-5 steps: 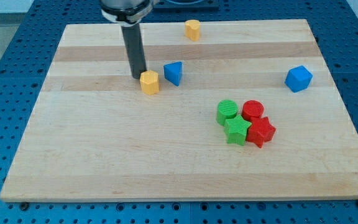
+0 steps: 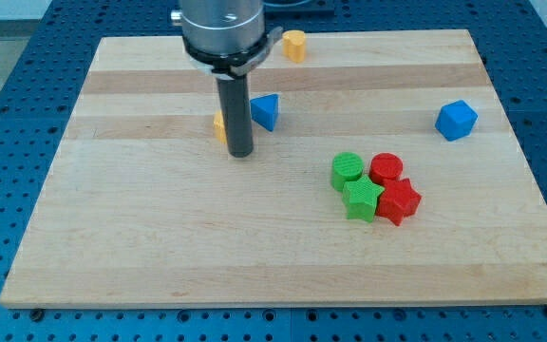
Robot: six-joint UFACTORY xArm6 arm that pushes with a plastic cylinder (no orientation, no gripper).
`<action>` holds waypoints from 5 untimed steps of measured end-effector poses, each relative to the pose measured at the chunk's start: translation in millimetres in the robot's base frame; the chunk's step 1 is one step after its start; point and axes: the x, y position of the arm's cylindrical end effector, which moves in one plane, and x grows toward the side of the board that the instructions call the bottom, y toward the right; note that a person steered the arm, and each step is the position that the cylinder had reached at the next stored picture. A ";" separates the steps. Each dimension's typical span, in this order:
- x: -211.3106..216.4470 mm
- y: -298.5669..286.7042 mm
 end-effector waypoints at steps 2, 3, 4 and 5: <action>-6.8 -36.7; -13.2 -14.5; -20.6 2.3; -11.1 6.7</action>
